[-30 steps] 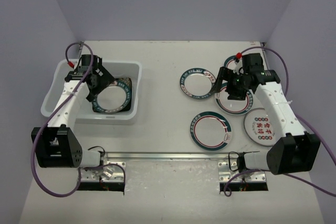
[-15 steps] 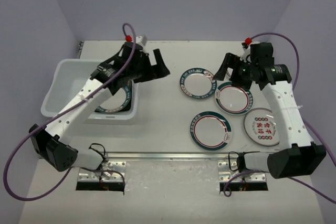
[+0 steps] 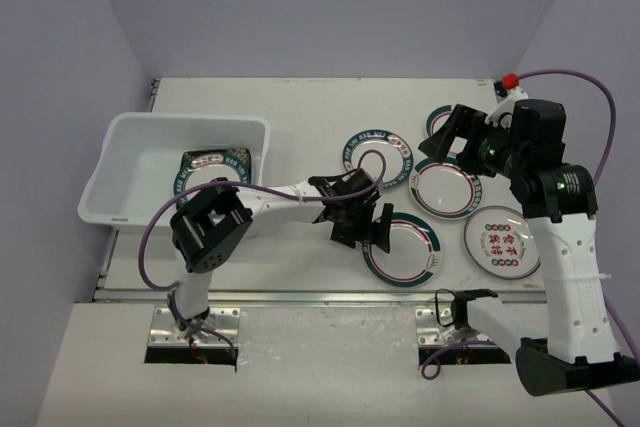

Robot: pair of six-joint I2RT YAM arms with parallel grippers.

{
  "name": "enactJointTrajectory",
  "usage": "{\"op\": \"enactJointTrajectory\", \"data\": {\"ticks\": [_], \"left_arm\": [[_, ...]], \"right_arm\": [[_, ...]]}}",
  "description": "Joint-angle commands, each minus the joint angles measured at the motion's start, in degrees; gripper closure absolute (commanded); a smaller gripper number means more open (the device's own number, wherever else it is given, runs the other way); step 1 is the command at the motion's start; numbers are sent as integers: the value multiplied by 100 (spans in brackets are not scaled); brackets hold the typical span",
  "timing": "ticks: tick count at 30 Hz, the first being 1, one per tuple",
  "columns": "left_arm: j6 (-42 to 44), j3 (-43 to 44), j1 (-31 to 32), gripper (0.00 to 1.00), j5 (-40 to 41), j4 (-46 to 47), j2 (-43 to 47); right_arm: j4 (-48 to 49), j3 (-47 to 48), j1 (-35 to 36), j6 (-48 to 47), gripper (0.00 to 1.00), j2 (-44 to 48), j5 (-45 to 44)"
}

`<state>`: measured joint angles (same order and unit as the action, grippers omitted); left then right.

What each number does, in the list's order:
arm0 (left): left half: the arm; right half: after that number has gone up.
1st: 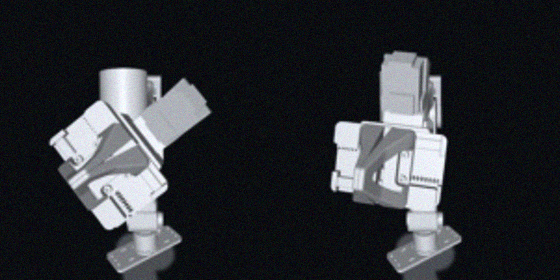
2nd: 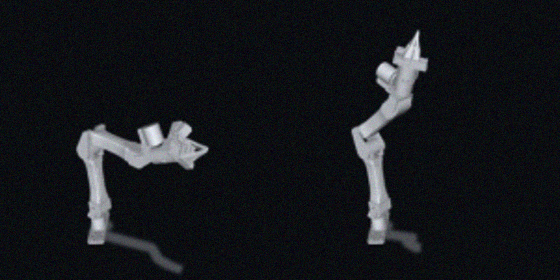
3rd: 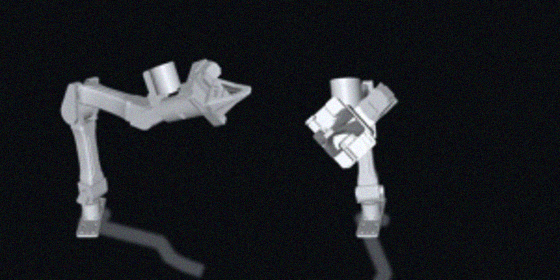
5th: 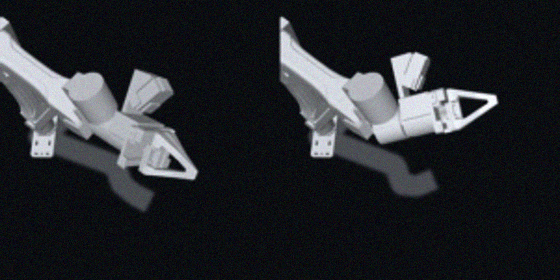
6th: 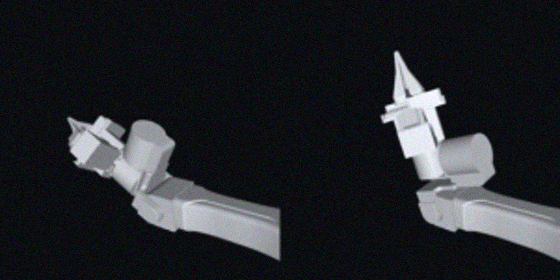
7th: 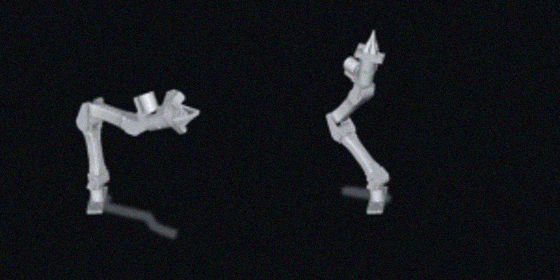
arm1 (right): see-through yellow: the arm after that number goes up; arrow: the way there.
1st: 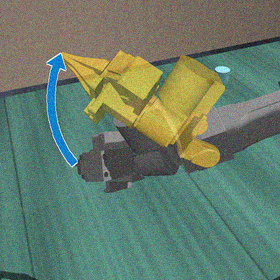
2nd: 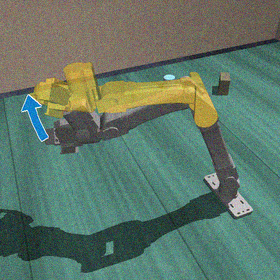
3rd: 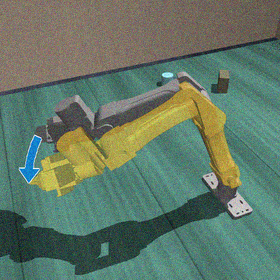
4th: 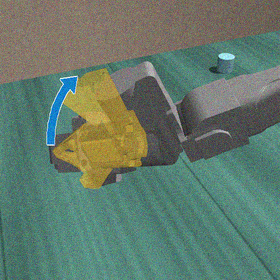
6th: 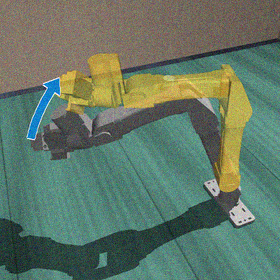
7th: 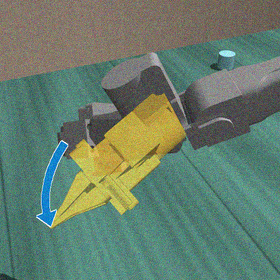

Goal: Place the plates into the plastic bin on the countertop

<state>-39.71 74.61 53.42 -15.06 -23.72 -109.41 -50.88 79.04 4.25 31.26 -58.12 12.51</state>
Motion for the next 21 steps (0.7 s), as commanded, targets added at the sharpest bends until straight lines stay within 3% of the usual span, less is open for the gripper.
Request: {"op": "enactJointTrajectory", "data": {"ticks": [1, 4, 7, 12, 16, 18, 21], "left_arm": [[94, 189, -60, 0, -7, 409, -65], [137, 124, -60, 3, -73, 548, -376], [62, -152, -60, 16, -254, 985, -553], [-155, -499, -118, 50, -190, 1349, -811], [-511, -835, -201, 93, 21, 1449, -748], [-611, -1088, -238, 100, 221, 1512, -590], [-641, -1204, -265, 100, 367, 1530, -389]], "right_arm": [[268, -255, -3, -61, 1, 57, 519], [371, -385, -3, -93, 1, 98, 688], [458, -513, -3, -67, 1, 68, 856], [630, -640, -3, 70, 1, 7, 1146], [755, -714, -3, 161, 1, 20, 1359], [819, -761, -11, 181, 1, 31, 1370], [870, -819, -3, 213, 1, 49, 1402]]}}
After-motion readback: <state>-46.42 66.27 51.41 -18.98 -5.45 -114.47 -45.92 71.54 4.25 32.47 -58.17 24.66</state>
